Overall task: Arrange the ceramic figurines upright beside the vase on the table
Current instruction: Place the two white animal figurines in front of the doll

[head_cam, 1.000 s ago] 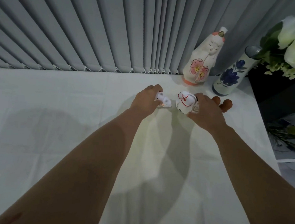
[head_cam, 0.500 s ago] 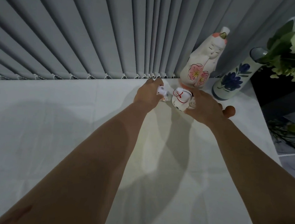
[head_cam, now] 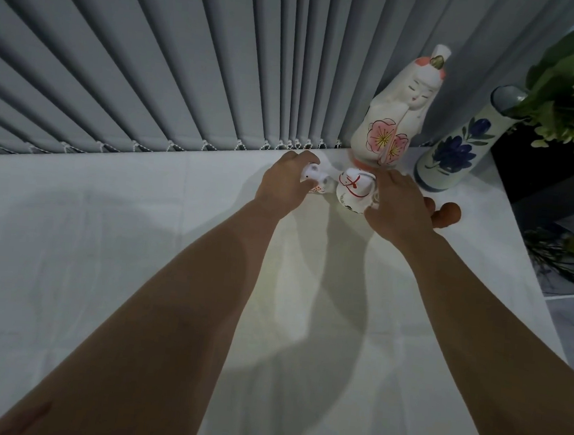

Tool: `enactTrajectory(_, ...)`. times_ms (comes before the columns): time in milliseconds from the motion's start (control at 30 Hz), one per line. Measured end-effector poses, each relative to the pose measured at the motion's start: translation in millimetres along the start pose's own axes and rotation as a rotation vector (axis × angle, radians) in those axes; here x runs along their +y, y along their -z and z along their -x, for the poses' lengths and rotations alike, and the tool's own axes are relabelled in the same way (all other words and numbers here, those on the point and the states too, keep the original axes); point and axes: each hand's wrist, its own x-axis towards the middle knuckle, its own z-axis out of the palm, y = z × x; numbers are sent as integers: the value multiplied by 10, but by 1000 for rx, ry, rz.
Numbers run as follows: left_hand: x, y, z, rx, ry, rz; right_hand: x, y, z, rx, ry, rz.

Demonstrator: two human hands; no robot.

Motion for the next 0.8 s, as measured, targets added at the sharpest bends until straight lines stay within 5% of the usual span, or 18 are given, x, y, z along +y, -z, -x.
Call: enactTrajectory(800,6,4,-275,1,1,-30,-50,-14,5,28,-33,76)
